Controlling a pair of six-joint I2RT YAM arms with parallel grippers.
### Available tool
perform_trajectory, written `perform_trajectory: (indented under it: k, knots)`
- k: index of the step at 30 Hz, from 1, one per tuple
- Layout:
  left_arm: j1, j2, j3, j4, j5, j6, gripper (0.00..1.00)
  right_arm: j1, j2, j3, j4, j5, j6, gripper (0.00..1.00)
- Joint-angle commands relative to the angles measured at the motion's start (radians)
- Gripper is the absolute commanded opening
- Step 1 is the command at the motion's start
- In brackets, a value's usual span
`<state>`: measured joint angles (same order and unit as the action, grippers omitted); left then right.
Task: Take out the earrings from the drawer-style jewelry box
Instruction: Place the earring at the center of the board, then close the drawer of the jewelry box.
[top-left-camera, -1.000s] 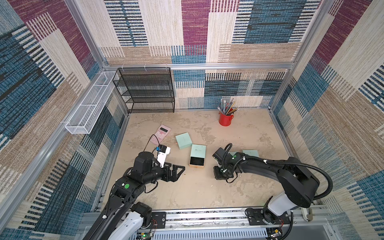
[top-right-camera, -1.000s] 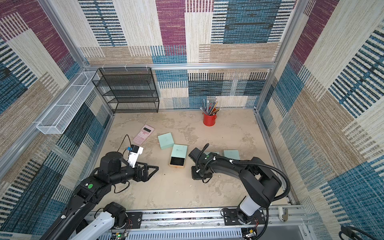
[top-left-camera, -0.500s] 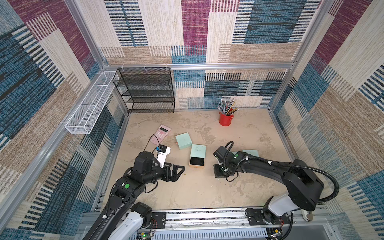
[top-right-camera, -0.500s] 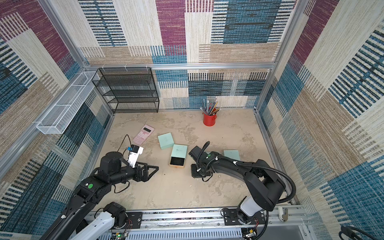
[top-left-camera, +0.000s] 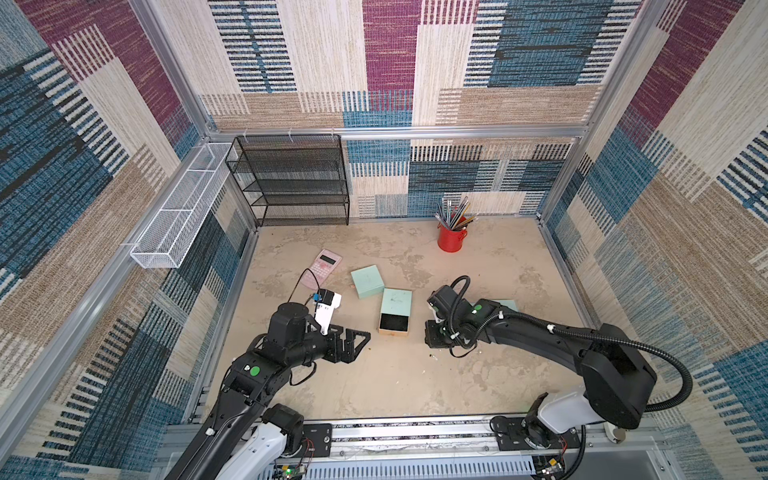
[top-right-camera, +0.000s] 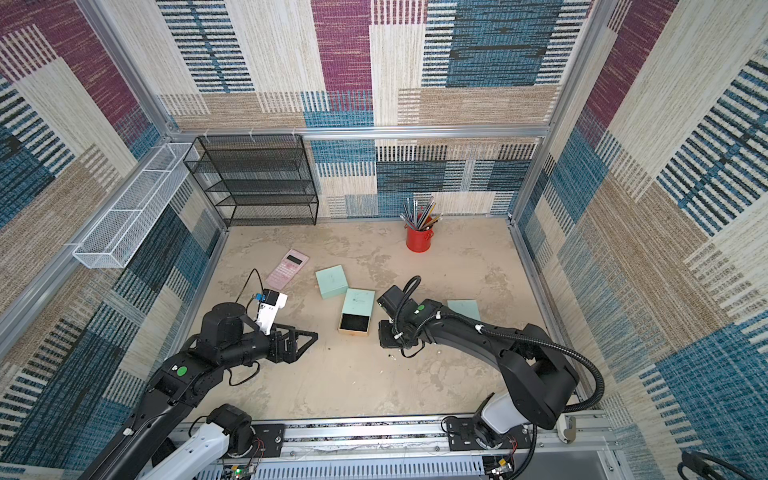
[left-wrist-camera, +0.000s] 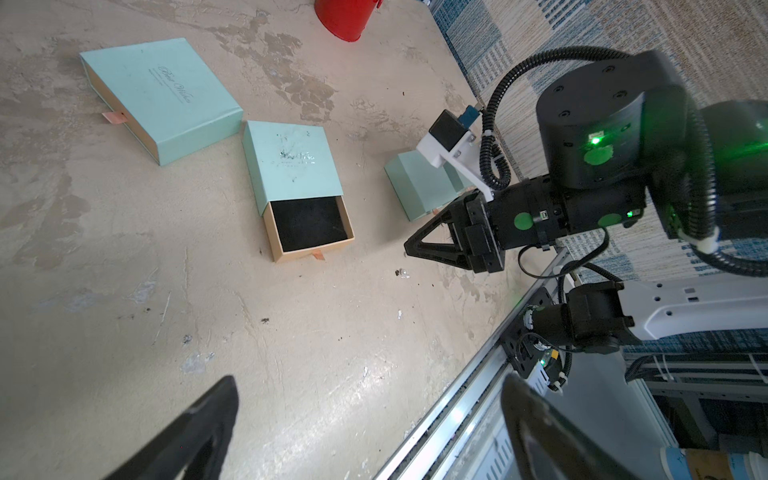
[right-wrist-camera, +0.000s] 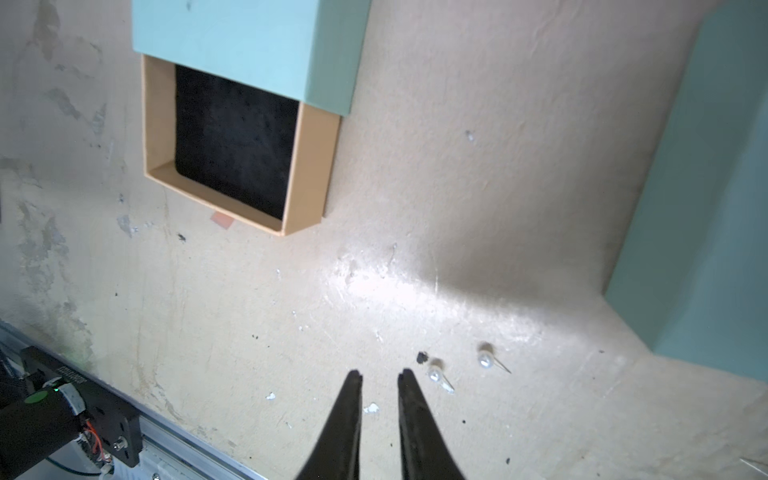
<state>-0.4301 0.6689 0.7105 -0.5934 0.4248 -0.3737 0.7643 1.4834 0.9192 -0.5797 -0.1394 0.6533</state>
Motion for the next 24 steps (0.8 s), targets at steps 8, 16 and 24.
perform_trajectory:
  k: [8,16,24]
  knots:
    - [0.002,0.034,0.000,0.033,-0.020,-0.045,0.98,-0.040,-0.013,0.064,0.110,-0.025,-0.042,0.29]
    - [0.003,0.005,-0.060,0.092,-0.061,-0.208,0.99,-0.096,-0.015,0.138,0.269,-0.072,-0.090,0.50]
    - [0.003,0.162,-0.258,0.389,0.134,-0.475,0.75,-0.198,0.119,0.198,0.459,-0.221,-0.129,0.99]
